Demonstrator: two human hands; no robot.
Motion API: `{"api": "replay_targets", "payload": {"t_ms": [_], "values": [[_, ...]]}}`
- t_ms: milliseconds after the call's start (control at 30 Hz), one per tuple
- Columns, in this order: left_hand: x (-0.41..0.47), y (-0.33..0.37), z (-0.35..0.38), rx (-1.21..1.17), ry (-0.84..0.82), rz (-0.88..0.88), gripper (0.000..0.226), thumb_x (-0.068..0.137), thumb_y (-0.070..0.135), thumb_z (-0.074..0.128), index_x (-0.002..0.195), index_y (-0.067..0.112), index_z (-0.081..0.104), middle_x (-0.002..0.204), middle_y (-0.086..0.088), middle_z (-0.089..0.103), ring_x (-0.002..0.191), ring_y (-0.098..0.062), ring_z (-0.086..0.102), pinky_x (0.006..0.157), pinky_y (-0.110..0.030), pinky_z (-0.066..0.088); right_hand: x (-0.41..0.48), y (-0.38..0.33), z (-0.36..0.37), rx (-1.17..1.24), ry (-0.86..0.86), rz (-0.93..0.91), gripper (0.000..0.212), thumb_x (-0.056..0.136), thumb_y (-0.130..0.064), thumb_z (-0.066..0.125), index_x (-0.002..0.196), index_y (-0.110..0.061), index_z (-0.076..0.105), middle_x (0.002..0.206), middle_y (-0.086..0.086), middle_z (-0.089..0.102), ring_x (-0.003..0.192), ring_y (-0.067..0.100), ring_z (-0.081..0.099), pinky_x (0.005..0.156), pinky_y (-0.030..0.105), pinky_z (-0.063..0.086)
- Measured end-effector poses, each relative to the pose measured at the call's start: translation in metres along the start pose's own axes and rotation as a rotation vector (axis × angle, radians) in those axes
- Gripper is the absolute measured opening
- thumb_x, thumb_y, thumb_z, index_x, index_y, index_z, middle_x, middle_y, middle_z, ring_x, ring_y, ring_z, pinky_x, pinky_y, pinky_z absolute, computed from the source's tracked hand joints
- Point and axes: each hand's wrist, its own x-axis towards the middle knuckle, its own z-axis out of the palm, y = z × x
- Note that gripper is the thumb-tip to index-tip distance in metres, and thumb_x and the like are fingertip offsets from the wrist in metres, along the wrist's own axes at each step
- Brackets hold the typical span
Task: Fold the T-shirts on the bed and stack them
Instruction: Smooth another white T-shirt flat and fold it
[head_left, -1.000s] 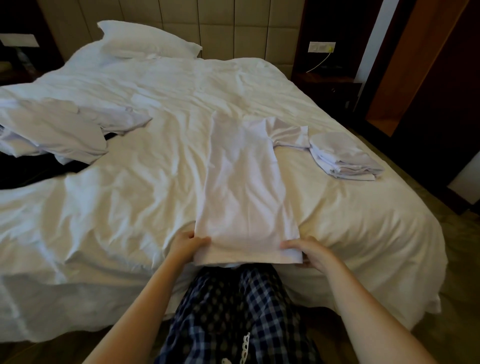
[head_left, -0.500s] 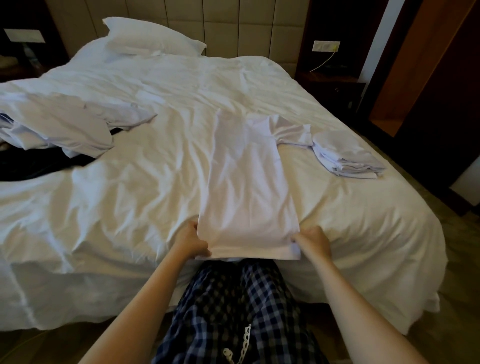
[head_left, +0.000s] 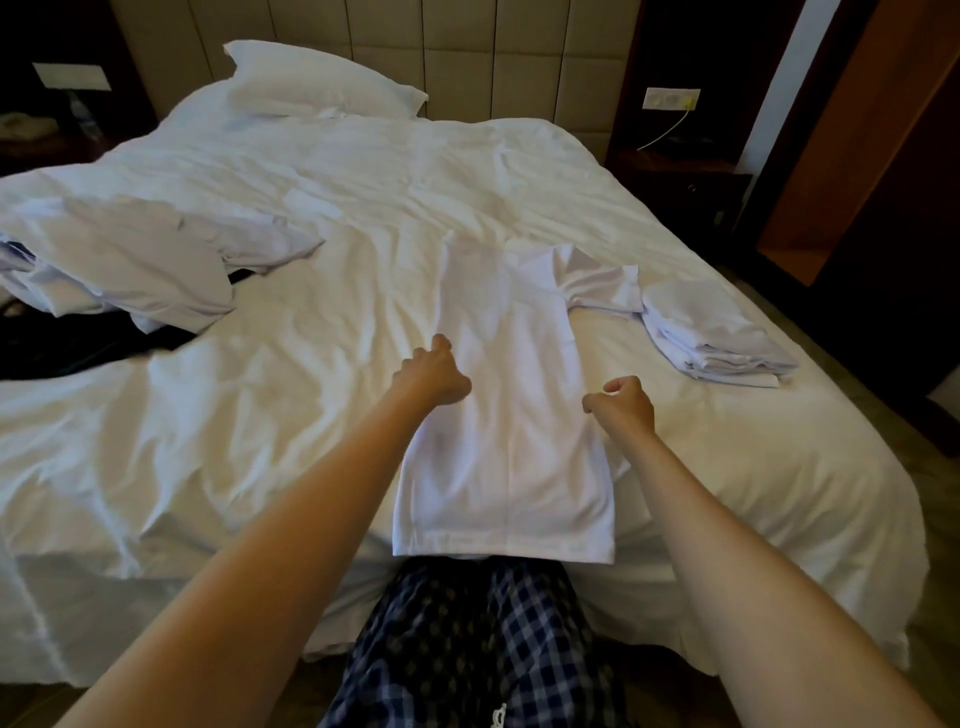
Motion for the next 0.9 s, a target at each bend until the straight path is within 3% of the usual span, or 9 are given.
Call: {"api": "replay_targets", "payload": {"t_ms": [100, 167, 200, 300, 433, 667, 800, 900], "values": [[0.018, 0.016, -0.004, 0.011, -0.016, 0.046, 0.059, 0.089, 0.013, 0.046, 0.143, 0.010, 0.022, 0.136, -0.016, 0.037, 0.123, -0.035, 0.041, 0.101, -0.040, 0.038, 0.018, -0.014, 0.002, 0.008, -0.010, 0.013, 0.042, 0.084, -0.010, 0.058, 0.123, -0.001, 0.047, 0.123, 0.017, 0.053, 0.100, 0.028, 0.051, 0.079, 0.033, 0.043], [0.030, 0.024, -0.005, 0.006, -0.023, 0.077, 0.058, 0.090, 0.013, 0.046, 0.143, 0.010, 0.023, 0.135, -0.016, 0.037, 0.122, -0.035, 0.042, 0.099, -0.039, 0.038, 0.032, -0.021, 0.002, 0.061, -0.010, 0.027, 0.024, 0.083, -0.008, 0.058, 0.105, 0.000, 0.053, 0.103, 0.023, 0.055, 0.096, 0.036, 0.053, 0.082, 0.037, 0.045], [0.037, 0.028, -0.005, -0.001, -0.033, 0.094, 0.057, 0.090, 0.013, 0.046, 0.143, 0.011, 0.024, 0.135, -0.016, 0.037, 0.122, -0.035, 0.042, 0.099, -0.039, 0.039, 0.039, -0.024, 0.002, 0.096, -0.013, 0.047, 0.010, 0.082, -0.008, 0.057, 0.089, -0.004, 0.052, 0.086, 0.019, 0.051, 0.085, 0.033, 0.050, 0.076, 0.035, 0.044], [0.058, 0.036, -0.002, -0.010, -0.062, 0.146, 0.056, 0.090, 0.014, 0.047, 0.142, 0.014, 0.026, 0.137, -0.015, 0.036, 0.122, -0.034, 0.042, 0.101, -0.041, 0.039, 0.066, -0.028, 0.002, 0.212, -0.022, 0.139, 0.018, 0.082, -0.009, 0.058, 0.070, -0.011, 0.045, 0.068, 0.006, 0.043, 0.070, 0.025, 0.044, 0.069, 0.033, 0.040], [0.085, 0.047, 0.009, 0.012, -0.091, 0.222, 0.056, 0.092, 0.014, 0.047, 0.144, 0.015, 0.027, 0.140, -0.015, 0.035, 0.124, -0.033, 0.040, 0.102, -0.039, 0.037, 0.096, -0.027, 0.008, 0.439, -0.017, 0.274, 0.013, 0.082, -0.011, 0.061, 0.077, -0.003, 0.052, 0.070, 0.008, 0.049, 0.061, 0.020, 0.048, 0.066, 0.033, 0.044], [0.141, 0.066, 0.029, 0.018, -0.141, 0.331, 0.057, 0.093, 0.014, 0.045, 0.146, 0.016, 0.025, 0.150, -0.011, 0.026, 0.136, -0.031, 0.029, 0.111, -0.038, 0.026, 0.144, -0.025, 0.029, 0.906, -0.089, 0.333, 0.026, 0.088, -0.008, 0.059, 0.107, 0.001, 0.044, 0.091, 0.013, 0.052, 0.080, 0.020, 0.056, 0.087, 0.031, 0.048], [0.177, 0.069, 0.039, 0.065, -0.092, 0.384, 0.060, 0.093, 0.015, 0.048, 0.147, 0.014, 0.022, 0.154, -0.011, 0.020, 0.141, -0.028, 0.020, 0.113, -0.035, 0.019, 0.178, -0.025, 0.041, 1.047, -0.090, 0.327, 0.013, 0.090, -0.012, 0.057, 0.098, -0.002, 0.054, 0.096, 0.011, 0.054, 0.087, 0.020, 0.057, 0.084, 0.029, 0.050], [0.206, 0.065, 0.042, 0.271, -0.060, 0.442, 0.066, 0.095, 0.023, 0.049, 0.150, 0.015, 0.013, 0.157, -0.012, 0.005, 0.145, -0.029, 0.005, 0.116, -0.038, 0.009, 0.204, -0.032, 0.048, 1.104, -0.093, 0.273, 0.012, 0.092, -0.013, 0.056, 0.099, -0.004, 0.057, 0.095, 0.008, 0.057, 0.094, 0.019, 0.056, 0.095, 0.029, 0.045]]}}
